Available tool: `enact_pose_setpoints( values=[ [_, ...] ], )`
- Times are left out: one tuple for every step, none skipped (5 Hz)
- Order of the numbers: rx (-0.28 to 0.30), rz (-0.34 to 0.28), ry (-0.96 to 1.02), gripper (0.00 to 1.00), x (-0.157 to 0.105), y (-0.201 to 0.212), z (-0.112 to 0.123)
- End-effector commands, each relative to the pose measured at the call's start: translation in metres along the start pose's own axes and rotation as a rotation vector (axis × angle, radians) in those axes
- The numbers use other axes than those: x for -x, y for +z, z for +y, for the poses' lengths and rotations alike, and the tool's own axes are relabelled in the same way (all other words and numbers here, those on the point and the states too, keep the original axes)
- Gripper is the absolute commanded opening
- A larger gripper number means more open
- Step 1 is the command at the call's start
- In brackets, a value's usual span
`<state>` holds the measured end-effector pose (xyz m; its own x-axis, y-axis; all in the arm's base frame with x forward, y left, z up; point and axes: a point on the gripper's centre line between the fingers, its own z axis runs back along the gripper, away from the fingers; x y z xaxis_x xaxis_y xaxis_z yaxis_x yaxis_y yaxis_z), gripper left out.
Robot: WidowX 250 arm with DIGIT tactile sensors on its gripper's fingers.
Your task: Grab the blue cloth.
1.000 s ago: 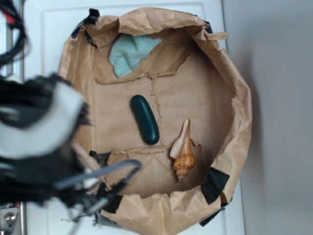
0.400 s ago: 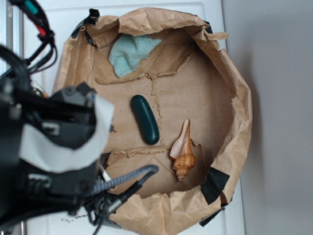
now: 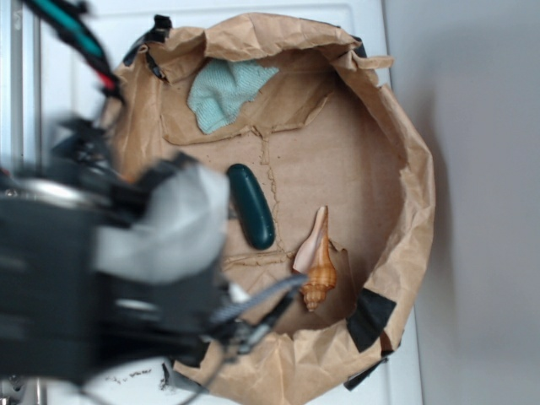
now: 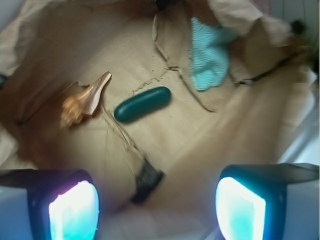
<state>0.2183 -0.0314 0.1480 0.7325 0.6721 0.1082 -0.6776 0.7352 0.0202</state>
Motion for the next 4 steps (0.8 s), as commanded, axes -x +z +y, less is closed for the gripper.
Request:
enact_pose_setpoints(
  values=[
    [-0.043,-0.028,0.052,1.00,-0.039,-0.027,-0.016],
    [-0.024,0.005,0.024,1.00,-0.054,-0.024,-0.001],
    [-0.038,0.027,-0.002,1.00,-0.070,-0.037,0.010],
    [-0.120,0.032,0.014,1.00,-0.071,-0.080,0.004]
  ],
)
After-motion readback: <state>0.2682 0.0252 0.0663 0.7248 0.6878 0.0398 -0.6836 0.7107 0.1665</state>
